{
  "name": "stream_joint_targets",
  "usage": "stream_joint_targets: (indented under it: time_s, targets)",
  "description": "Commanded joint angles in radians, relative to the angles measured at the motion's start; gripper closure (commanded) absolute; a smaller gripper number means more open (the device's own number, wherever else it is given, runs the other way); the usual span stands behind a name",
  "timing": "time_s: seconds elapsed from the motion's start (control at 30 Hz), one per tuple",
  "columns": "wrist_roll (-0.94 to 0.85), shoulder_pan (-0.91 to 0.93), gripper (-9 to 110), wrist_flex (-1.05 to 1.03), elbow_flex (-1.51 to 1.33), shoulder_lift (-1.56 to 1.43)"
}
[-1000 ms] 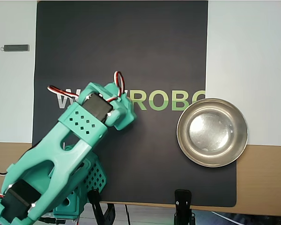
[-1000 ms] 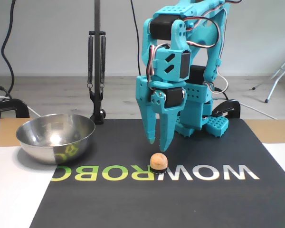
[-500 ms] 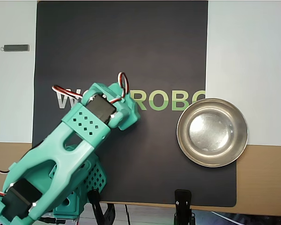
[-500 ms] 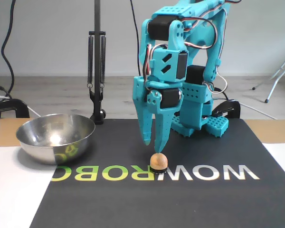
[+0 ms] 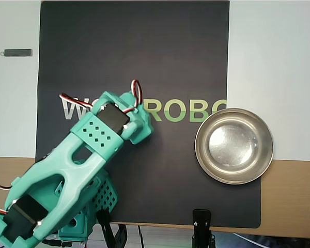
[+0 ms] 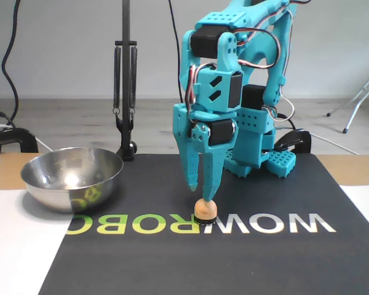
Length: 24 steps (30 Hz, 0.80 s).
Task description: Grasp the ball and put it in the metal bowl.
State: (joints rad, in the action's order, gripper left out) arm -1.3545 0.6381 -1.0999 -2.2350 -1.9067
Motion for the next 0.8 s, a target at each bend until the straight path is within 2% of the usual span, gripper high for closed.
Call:
stream_joint_targets:
  time_s: [0.0, 0.43, 0.57, 0.77]
  targets:
    - [-0.006, -0.011, 55, -0.005, -0.003, -0.006]
    - [-0.006, -0.011, 55, -0.005, -0.003, -0.003]
    - [-0.006, -0.011, 45, -0.005, -0.003, -0.003]
    - [-0.005, -0.011, 45, -0.005, -0.003, 0.000]
